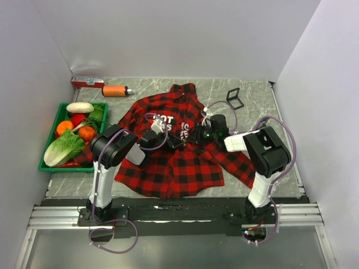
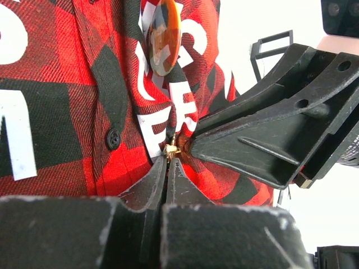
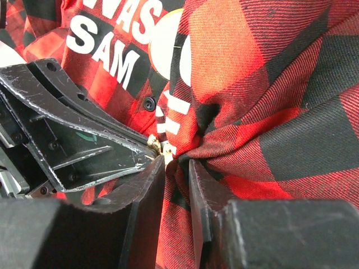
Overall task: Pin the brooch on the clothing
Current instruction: Cross the clothing with brooches at the center of the board.
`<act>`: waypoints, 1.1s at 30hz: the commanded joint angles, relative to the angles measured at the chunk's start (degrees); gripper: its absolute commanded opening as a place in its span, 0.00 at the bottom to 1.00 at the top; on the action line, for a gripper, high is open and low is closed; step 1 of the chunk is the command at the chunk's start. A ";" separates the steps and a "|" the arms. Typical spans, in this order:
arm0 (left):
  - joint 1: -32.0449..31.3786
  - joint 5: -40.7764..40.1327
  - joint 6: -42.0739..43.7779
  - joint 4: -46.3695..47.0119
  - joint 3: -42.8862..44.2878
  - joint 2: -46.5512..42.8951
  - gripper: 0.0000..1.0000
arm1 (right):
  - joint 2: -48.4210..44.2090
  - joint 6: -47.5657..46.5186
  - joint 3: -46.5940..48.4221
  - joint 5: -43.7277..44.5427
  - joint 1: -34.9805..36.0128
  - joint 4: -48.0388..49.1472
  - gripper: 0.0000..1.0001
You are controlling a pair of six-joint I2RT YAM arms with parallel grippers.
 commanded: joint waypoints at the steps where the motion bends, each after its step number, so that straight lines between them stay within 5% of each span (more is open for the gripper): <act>1: -0.36 1.93 -0.02 1.77 0.18 1.61 0.01 | 0.35 0.63 -1.05 -4.01 0.77 -1.16 0.31; 33: -0.36 3.51 1.64 0.54 2.03 0.91 0.01 | 2.98 -2.62 3.17 2.49 5.60 -7.84 0.28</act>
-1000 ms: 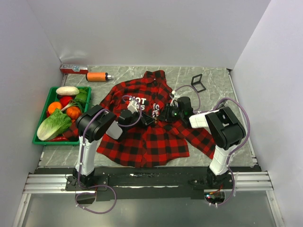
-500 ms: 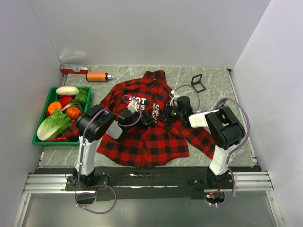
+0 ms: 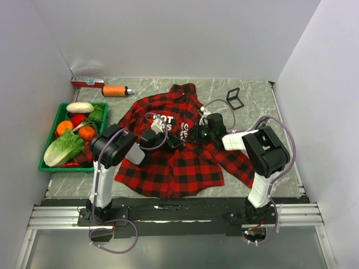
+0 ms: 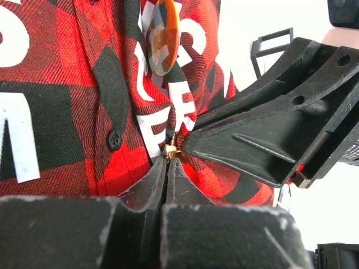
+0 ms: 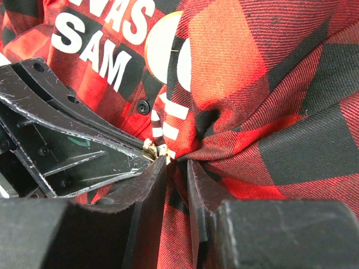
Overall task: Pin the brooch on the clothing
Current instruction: Cross the clothing with brooches at the center of the board.
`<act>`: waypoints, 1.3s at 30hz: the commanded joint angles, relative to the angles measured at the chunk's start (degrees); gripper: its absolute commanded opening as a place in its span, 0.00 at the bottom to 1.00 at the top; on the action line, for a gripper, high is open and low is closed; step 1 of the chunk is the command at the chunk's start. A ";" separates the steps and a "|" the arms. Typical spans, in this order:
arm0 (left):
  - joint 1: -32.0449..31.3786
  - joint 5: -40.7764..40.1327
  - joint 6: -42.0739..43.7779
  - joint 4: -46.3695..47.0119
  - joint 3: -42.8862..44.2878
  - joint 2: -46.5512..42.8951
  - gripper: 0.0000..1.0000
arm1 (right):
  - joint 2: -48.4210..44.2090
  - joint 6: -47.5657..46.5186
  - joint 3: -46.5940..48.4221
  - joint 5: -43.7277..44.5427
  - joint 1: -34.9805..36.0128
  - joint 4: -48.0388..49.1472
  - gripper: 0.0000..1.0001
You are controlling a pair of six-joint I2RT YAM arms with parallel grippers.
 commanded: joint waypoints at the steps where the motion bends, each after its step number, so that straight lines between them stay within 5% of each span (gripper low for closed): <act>1: -0.89 2.40 1.19 0.63 1.74 0.67 0.01 | 2.59 -0.50 0.55 -0.56 4.35 -3.40 0.28; 39: -3.43 6.18 7.07 1.07 0.69 -1.88 0.01 | 3.56 1.43 2.66 9.54 10.42 -5.95 0.26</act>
